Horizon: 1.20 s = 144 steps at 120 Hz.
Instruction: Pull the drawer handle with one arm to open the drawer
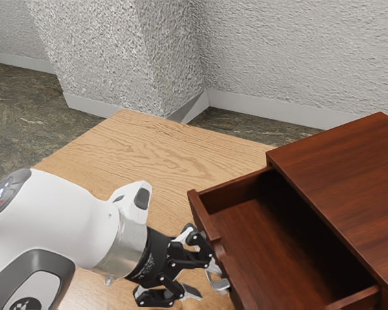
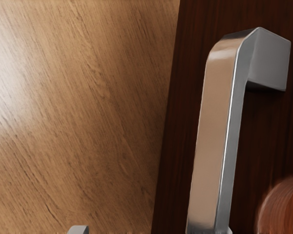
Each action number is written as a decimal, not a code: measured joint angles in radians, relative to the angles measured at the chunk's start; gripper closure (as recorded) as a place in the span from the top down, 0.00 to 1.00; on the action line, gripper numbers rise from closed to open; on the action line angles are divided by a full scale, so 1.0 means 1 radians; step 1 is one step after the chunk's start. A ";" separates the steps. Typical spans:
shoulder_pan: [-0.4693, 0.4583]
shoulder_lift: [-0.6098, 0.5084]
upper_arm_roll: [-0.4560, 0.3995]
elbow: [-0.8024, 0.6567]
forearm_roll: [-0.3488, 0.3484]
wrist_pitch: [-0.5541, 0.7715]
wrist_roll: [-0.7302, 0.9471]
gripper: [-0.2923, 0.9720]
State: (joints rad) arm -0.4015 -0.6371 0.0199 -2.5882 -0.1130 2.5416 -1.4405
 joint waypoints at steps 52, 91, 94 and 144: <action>0.000 -0.077 0.001 -0.062 0.000 -0.004 -0.004 0.42; 0.002 -0.102 0.018 -0.071 0.006 -0.012 -0.004 0.45; 0.002 -0.103 0.021 -0.071 0.006 -0.011 -0.004 0.46; 0.004 -0.170 0.047 -0.024 0.007 -0.084 -0.001 0.62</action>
State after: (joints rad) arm -0.3973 -0.8069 0.0667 -2.6122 -0.1064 2.4572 -1.4416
